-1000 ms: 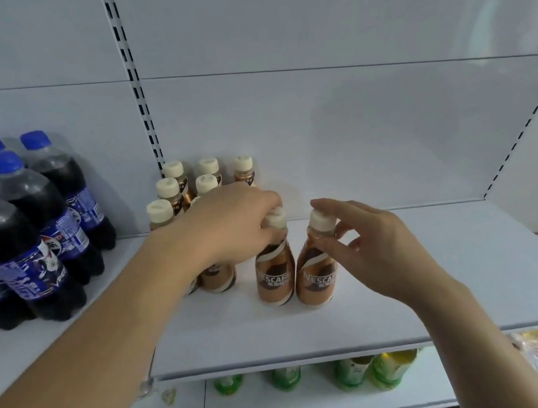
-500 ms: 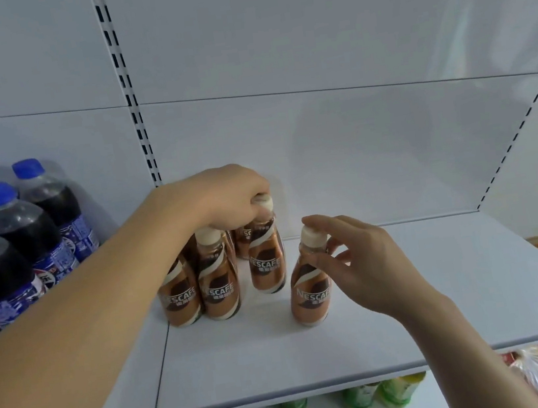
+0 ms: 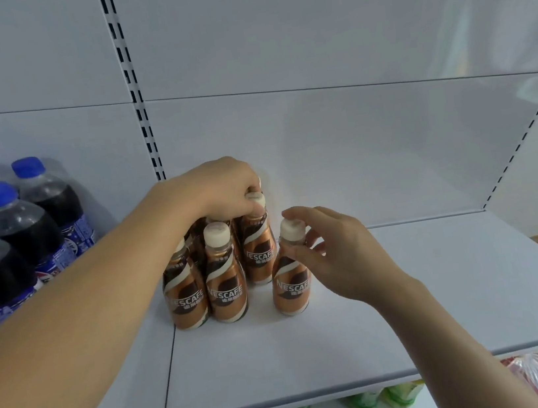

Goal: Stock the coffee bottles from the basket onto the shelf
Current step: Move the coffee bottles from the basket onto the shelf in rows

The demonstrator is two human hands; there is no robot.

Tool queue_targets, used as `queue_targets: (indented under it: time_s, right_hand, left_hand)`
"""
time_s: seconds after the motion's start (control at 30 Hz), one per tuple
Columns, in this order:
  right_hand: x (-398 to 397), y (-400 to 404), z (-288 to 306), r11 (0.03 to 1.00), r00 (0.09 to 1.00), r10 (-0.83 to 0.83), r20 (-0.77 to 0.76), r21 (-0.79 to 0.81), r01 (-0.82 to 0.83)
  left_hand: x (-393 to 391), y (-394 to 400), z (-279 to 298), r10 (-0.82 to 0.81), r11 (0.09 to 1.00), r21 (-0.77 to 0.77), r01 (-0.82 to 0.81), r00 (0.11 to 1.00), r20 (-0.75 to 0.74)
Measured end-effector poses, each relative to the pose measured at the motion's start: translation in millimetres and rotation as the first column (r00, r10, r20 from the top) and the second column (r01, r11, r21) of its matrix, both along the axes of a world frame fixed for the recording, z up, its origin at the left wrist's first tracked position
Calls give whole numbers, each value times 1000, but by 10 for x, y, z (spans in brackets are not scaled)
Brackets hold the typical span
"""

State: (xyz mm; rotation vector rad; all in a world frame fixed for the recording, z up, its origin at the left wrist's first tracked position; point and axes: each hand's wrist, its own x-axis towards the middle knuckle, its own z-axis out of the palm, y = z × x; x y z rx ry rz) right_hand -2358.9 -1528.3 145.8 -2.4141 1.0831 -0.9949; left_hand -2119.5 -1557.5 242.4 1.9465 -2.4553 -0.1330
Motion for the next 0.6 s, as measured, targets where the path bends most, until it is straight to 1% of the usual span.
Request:
queue_targets:
  time_s: [0.1, 0.2, 0.3, 0.43, 0.6]
  right_hand:
    - [99, 1, 0, 1000, 1000, 24, 16, 1, -24]
    - [217, 19, 20, 999, 999, 42, -3, 4, -42]
    - [323, 23, 27, 997, 997, 65, -35, -28, -66]
    - [388, -18, 12, 998, 997, 48, -62, -47, -51]
    - [408, -6, -42, 992, 997, 63, -34, -105, -66]
  left_hand:
    - [-4, -26, 2, -20, 1000, -9, 21, 999, 32]
    - [-5, -46, 4, -39, 999, -14, 40, 998, 55]
    - [3, -60, -7, -47, 999, -16, 48, 998, 49]
    - [7, -60, -27, -47, 998, -29, 48, 998, 32]
    - [17, -69, -41, -41, 999, -22, 41, 999, 20]
